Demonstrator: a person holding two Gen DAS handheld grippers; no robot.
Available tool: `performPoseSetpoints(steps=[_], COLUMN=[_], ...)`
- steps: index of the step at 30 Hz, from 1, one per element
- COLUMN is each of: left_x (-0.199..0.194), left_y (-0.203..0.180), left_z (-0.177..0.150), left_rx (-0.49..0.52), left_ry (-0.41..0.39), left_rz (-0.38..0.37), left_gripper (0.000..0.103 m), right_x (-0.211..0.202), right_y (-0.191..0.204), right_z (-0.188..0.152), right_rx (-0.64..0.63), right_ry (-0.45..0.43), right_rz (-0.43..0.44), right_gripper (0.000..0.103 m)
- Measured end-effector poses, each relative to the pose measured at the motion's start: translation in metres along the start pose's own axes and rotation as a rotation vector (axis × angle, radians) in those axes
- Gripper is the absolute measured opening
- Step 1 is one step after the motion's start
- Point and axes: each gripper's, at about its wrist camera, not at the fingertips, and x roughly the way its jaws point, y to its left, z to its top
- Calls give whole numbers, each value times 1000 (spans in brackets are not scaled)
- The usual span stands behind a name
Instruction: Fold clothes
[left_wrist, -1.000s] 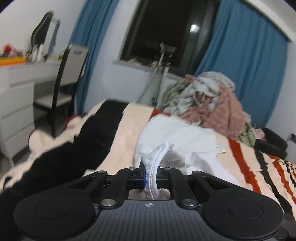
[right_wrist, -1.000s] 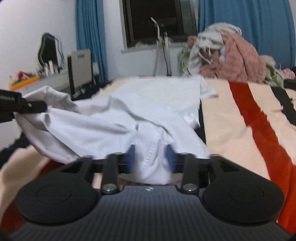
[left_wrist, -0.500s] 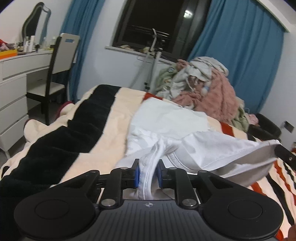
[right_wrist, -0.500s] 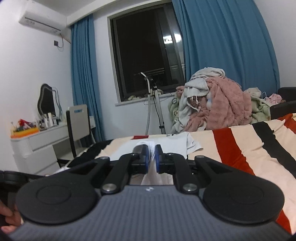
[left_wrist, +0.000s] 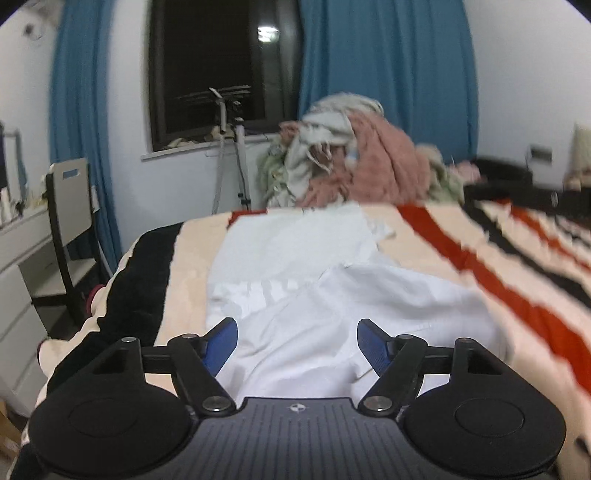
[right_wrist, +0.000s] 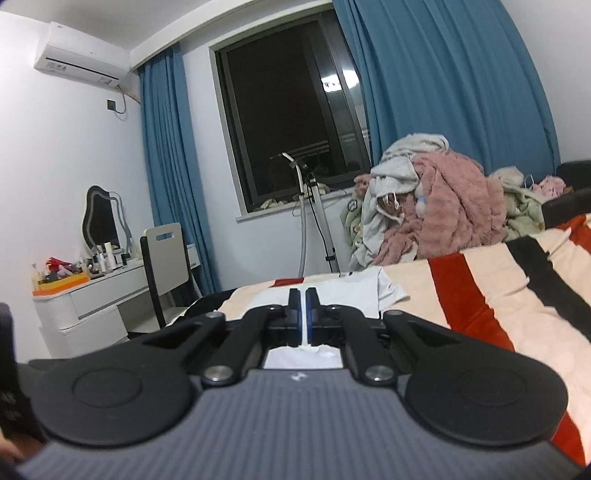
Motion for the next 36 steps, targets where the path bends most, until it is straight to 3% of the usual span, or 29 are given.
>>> performPoseSetpoints(steps=[5, 7, 10, 17, 18, 20, 21, 22, 23, 24, 28, 31, 36], left_x=[-6, -7, -6, 4, 9, 17, 20, 20, 17, 12, -13, -33, -48], left_y=[-5, -9, -17, -48, -52, -57, -58, -56, -52, -46, -22, -1, 12], left_z=[-5, -9, -17, -42, -45, -50, -52, -51, -47, -42, -20, -5, 9], left_rx=[40, 73, 159, 402, 440, 512, 536, 532, 497, 447, 254, 115, 30], left_ry=[17, 31, 47, 33, 27, 8, -4, -18, -42, -70, -198, -282, -360], left_rz=[-45, -62, -76, -49, -14, 68, 100, 116, 119, 116, 114, 92, 67], left_gripper=[71, 66, 55, 49, 45, 28, 13, 13, 13, 12, 12, 12, 12], right_x=[13, 19, 25, 30, 31, 33, 33, 33, 33, 33, 32, 34, 35], right_y=[-7, -10, -14, -13, -11, -9, -9, -9, -8, -8, -1, 14, 49], right_z=[-8, -13, -19, -27, -28, -30, -30, -31, -31, -32, -32, -37, -54], right_rx=[9, 7, 19, 4, -4, -18, -21, -24, -27, -30, -63, -157, -369], right_ry=[94, 142, 201, 263, 273, 288, 289, 289, 290, 290, 272, 262, 229], right_rz=[-34, -62, -89, -105, -103, -99, -96, -94, -91, -89, -57, -35, 58], right_gripper=[5, 7, 8, 9, 9, 10, 17, 28, 55, 75, 75, 75, 74])
